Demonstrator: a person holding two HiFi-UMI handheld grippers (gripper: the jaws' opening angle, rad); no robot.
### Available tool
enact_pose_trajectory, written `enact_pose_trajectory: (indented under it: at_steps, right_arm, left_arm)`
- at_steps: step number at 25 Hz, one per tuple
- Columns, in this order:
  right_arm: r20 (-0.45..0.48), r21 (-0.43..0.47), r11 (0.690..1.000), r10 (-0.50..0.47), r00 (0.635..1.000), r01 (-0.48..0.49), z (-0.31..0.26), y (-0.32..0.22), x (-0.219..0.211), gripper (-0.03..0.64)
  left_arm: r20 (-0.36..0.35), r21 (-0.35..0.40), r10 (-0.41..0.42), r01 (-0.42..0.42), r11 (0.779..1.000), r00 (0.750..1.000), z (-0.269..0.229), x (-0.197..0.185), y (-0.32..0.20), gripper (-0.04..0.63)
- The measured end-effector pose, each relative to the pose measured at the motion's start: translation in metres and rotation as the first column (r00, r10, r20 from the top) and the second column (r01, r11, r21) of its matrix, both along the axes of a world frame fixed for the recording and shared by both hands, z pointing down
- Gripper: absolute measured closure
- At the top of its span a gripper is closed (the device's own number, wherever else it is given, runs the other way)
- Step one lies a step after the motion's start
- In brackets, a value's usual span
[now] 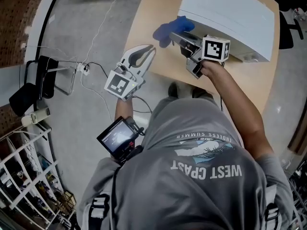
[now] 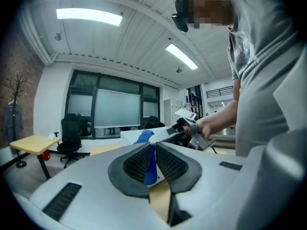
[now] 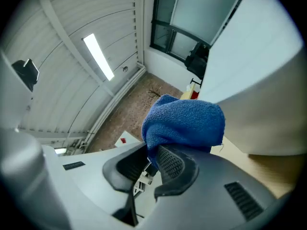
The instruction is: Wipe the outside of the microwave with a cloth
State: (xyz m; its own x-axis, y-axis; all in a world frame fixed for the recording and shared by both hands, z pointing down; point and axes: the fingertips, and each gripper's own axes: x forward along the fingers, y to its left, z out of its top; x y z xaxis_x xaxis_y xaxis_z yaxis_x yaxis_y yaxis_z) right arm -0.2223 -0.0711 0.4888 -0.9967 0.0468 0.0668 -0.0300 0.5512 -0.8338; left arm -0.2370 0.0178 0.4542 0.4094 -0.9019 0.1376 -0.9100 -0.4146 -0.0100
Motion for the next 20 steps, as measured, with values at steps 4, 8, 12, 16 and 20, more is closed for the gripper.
enact_pose_trajectory:
  at_steps: [4, 8, 12, 16, 20]
  right_arm:
    - [0.055, 0.045, 0.991, -0.127, 0.990, 0.125, -0.063, 0.027, -0.002, 0.551]
    - [0.067, 0.105, 0.957, -0.280, 0.958, 0.272, -0.105, 0.061, 0.006, 0.551]
    - [0.047, 0.093, 0.908, -0.413, 0.910, 0.408, -0.117, 0.092, 0.021, 0.551]
    - [0.000, 0.144, 0.912, -0.389, 0.921, 0.385, -0.116, 0.090, 0.041, 0.551]
    - [0.010, 0.172, 0.939, -0.305, 0.952, 0.298, -0.128, 0.093, 0.059, 0.551]
  left_arm:
    - [0.066, 0.033, 0.038, -0.040, 0.999, 0.997, -0.024, 0.000, -0.010, 0.319]
    - [0.141, 0.125, 0.142, -0.160, 0.979, 0.980, -0.049, 0.025, -0.015, 0.244]
    - [0.290, 0.128, 0.271, -0.318, 0.939, 0.918, -0.051, 0.062, -0.019, 0.245]
    - [0.318, 0.123, 0.380, -0.435, 0.892, 0.869, -0.052, 0.086, -0.024, 0.418]
    - [0.315, 0.129, 0.450, -0.508, 0.852, 0.836, -0.059, 0.102, -0.015, 0.483]
